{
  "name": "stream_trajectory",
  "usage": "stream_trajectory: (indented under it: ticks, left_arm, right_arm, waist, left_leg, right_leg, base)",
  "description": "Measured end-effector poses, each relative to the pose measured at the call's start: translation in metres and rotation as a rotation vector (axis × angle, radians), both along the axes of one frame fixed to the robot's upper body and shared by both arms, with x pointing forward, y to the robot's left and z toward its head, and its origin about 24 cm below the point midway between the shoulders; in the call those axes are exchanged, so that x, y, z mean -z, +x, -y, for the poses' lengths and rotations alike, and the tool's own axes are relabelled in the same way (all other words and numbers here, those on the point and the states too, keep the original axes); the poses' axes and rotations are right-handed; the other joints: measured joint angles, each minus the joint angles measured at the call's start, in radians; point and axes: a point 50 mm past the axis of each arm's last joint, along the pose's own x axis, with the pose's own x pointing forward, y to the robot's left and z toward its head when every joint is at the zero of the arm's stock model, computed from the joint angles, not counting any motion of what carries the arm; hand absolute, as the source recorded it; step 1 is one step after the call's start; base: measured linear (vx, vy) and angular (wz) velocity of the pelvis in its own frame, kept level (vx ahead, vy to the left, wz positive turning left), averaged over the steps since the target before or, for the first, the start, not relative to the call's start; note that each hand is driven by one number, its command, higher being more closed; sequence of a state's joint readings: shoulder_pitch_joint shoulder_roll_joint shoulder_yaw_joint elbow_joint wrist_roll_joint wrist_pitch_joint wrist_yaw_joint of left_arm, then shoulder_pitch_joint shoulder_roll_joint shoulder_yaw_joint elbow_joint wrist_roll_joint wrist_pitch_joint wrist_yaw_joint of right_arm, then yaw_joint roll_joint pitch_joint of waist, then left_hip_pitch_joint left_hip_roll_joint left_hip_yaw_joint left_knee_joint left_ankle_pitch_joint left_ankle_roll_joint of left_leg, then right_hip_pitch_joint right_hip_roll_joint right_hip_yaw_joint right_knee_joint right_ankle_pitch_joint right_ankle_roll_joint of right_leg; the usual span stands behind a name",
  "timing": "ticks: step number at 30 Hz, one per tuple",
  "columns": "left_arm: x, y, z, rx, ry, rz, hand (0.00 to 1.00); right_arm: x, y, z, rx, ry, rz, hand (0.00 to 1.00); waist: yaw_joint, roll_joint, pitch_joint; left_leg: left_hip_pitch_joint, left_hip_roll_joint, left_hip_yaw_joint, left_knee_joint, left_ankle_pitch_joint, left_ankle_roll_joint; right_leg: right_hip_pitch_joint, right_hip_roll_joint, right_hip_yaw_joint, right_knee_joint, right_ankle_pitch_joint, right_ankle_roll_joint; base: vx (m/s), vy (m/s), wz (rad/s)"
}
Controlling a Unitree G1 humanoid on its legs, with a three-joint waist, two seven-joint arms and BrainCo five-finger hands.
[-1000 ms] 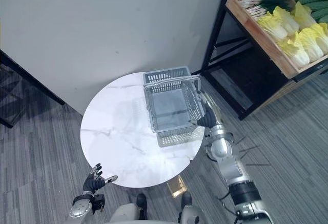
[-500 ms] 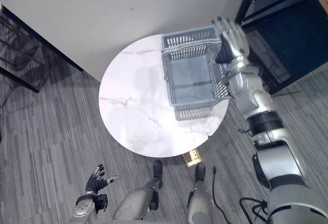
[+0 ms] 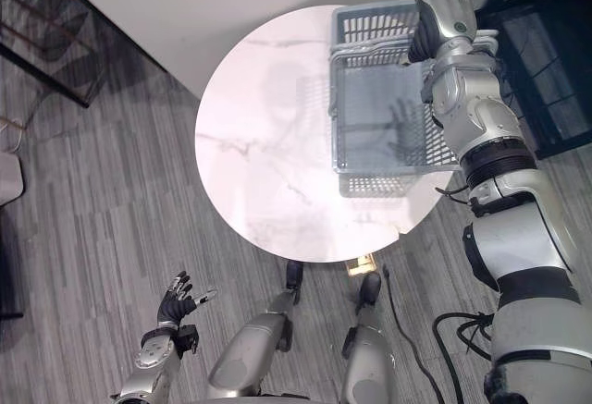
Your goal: Pick vegetable in the basket
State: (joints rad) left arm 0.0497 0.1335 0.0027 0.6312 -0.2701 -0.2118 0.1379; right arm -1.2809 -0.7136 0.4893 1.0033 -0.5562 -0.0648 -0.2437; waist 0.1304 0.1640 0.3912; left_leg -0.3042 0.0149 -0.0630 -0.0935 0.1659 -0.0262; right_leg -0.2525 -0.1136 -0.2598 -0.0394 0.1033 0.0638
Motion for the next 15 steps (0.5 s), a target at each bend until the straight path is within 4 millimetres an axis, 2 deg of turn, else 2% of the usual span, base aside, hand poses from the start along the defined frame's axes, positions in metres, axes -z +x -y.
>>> stream_trajectory:
  ticks: [4,9,15]
  left_arm:
    - [-0.002,0.002,-0.002,-0.009,-0.010,0.013,0.00]
    - [-0.003,0.003,-0.003,-0.008,-0.008,0.018,0.00]
    - [-0.002,0.003,0.000,0.017,0.008,0.011,0.00]
  right_arm:
    - [-0.008,0.000,0.007,0.032,0.018,-0.006,1.00]
    - [-0.005,0.000,0.012,0.041,0.038,-0.051,1.00]
    - [0.015,-0.007,0.008,-0.048,0.070,-0.040,1.00]
  waist:
    - [0.015,0.003,0.006]
    - [0.021,0.004,0.006]
    - [0.016,0.003,0.006]
  left_leg:
    - [-0.024,0.001,-0.022,0.000,0.013,-0.007]
    - [-0.024,0.004,-0.043,0.000,0.018,-0.012]
    - [0.000,0.005,-0.022,-0.001,0.018,-0.012]
  right_leg:
    - [-0.016,0.003,-0.020,0.006,-0.001,-0.002]
    - [-0.018,0.005,-0.032,0.027,-0.012,-0.013]
    - [-0.012,0.003,-0.008,0.045,-0.019,-0.013]
  base:
    - [-0.03,-0.012,0.15]
    - [-0.02,-0.016,0.08]
    - [0.01,-0.002,-0.07]
